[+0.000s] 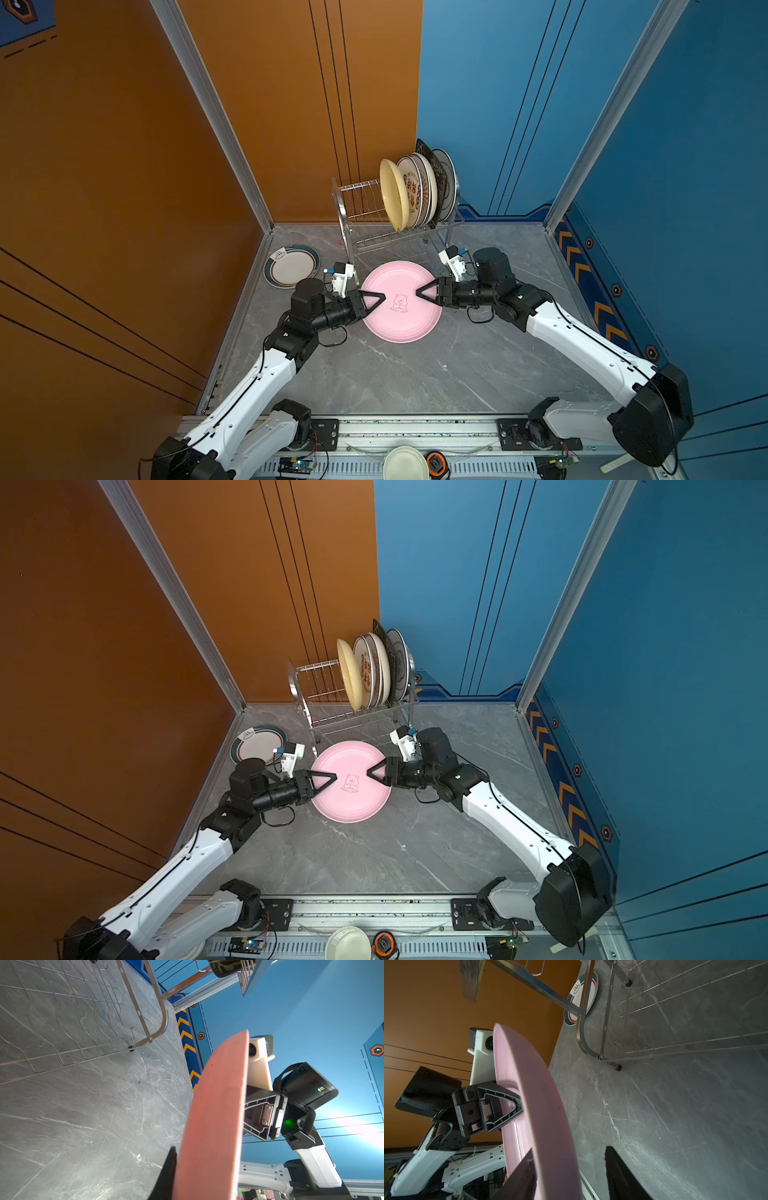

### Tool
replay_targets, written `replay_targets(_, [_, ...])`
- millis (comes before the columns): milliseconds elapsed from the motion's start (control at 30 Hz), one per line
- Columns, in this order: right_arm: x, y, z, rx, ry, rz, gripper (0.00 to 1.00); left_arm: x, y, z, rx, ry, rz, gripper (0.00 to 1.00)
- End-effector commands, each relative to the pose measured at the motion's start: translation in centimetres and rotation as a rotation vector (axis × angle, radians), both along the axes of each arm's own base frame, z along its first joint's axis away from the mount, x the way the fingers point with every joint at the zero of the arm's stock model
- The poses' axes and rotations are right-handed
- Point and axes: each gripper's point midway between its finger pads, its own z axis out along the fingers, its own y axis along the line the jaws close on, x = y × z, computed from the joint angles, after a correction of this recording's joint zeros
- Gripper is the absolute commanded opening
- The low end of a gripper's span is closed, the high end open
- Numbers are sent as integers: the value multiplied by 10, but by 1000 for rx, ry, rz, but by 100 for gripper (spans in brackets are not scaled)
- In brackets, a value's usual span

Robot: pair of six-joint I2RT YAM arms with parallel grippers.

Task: Load the plates into the dish rack
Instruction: 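Carry the pink plate toward the rack with the right gripper while the left releases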

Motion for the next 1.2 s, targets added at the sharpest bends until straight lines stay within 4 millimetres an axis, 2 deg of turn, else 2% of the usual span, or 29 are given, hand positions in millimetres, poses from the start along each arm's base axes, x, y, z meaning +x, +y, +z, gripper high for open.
replay_targets(0, [-6, 16, 21, 120, -23, 81, 52, -6, -1, 15, -39, -35, -36, 0])
replay_targets(133, [-4, 23, 30, 163, -31, 97, 47, -7, 1, 15, -40, -35, -34, 0])
replay_targets(433, [-8, 33, 36, 183, -35, 141, 24, -5, 4, 18, -44, -36, -33, 0])
replay_targets(567, [-6, 33, 38, 183, -41, 128, 11, -5, 5, 18, -38, -35, -28, 7])
replay_targets(667, [-1, 28, 39, 151, -58, 95, 7, -4, 9, 17, -23, -33, -18, 14])
replay_targets(800, [3, 20, 37, 84, -80, 64, 4, -3, 16, 17, -3, -29, 2, 29])
replay_targets(1000, [8, 5, 39, -12, -117, -4, 4, 1, 32, 19, 22, -32, 53, 72])
replay_targets(1067, [9, -1, 43, -69, -140, -32, 4, 3, 39, 19, 36, -29, 77, 79])
replay_targets(1167, [9, -14, 53, -164, -191, -81, 4, 4, 51, 15, 70, -18, 116, 85])
